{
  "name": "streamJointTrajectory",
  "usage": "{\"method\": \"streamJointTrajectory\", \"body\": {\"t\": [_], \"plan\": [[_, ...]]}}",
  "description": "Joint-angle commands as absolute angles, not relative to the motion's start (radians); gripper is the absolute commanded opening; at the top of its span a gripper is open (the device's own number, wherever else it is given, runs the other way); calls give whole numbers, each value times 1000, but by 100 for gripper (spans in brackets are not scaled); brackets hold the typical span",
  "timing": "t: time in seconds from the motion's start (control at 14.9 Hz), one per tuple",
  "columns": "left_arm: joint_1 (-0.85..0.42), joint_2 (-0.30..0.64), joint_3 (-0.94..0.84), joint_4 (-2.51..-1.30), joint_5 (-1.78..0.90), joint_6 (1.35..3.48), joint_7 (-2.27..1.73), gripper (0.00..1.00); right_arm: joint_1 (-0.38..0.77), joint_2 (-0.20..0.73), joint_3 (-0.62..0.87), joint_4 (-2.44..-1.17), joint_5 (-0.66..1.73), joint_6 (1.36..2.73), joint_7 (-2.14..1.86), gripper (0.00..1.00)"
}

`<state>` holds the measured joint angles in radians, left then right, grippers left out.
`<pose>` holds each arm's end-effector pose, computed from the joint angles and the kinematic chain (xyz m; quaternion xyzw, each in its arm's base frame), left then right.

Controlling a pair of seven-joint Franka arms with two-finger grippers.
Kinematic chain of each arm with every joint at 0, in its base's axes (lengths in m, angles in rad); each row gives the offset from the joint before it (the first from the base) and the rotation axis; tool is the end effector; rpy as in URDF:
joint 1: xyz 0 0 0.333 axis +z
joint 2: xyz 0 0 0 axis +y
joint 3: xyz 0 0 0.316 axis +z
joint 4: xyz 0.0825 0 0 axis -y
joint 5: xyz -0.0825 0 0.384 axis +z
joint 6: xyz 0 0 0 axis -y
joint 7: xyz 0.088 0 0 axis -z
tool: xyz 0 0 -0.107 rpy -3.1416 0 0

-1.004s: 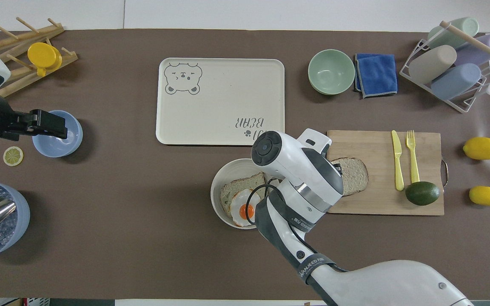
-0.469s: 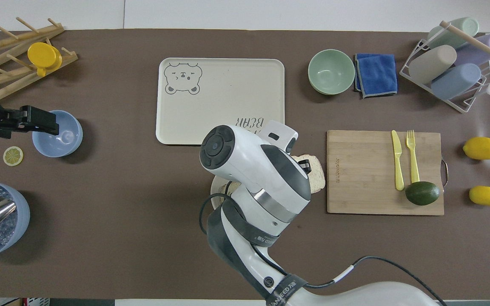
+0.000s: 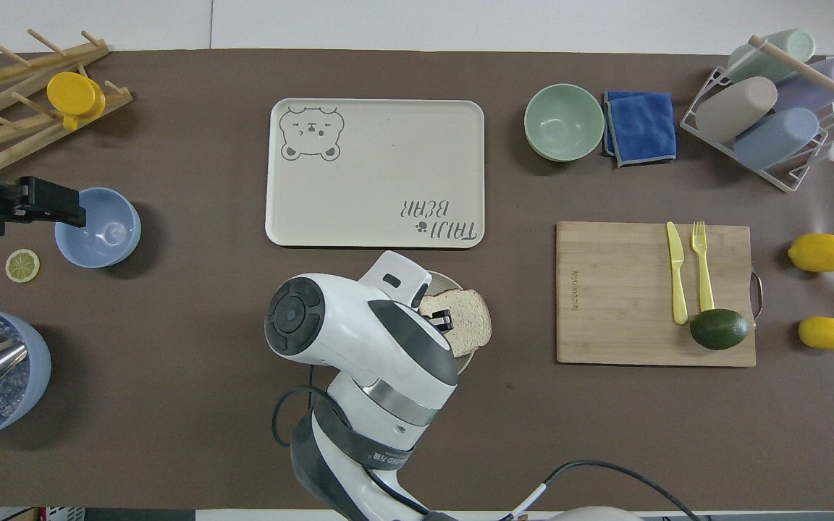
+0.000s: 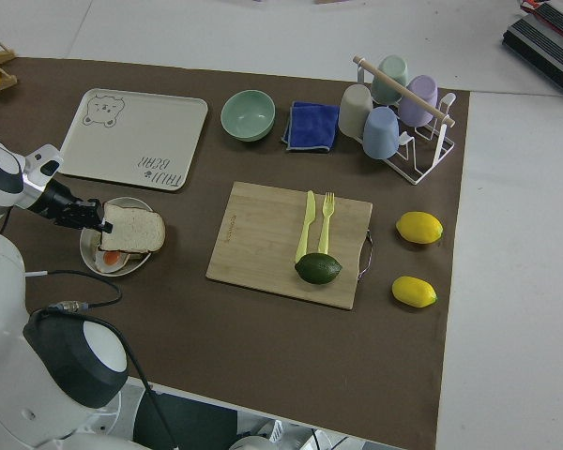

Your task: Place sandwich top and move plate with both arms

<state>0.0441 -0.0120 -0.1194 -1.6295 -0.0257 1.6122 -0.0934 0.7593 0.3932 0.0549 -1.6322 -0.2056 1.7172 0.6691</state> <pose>0.5518 -0.0447 0.6070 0.9999 0.0096 -0.0037 0.0119 0.4492 0.4432 0.3718 0.9793 0.1011 -0.0533 0.1673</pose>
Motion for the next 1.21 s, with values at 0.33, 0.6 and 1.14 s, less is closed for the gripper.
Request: {"method": "streamJointTrajectory", "body": {"t": [0.33, 0.6, 1.14], "plan": [[89, -40, -124, -1678, -15, 1660, -80, 100, 750, 388, 66, -1664, -126, 1838, 721, 0], [83, -52, -124, -1707, -15, 1672, -80, 100, 776, 385, 67, -1700, -103, 1910, 741, 0], [77, -57, -126, -1724, -15, 1687, -81, 100, 778, 350, 72, -1804, -103, 2036, 773, 100]]}}
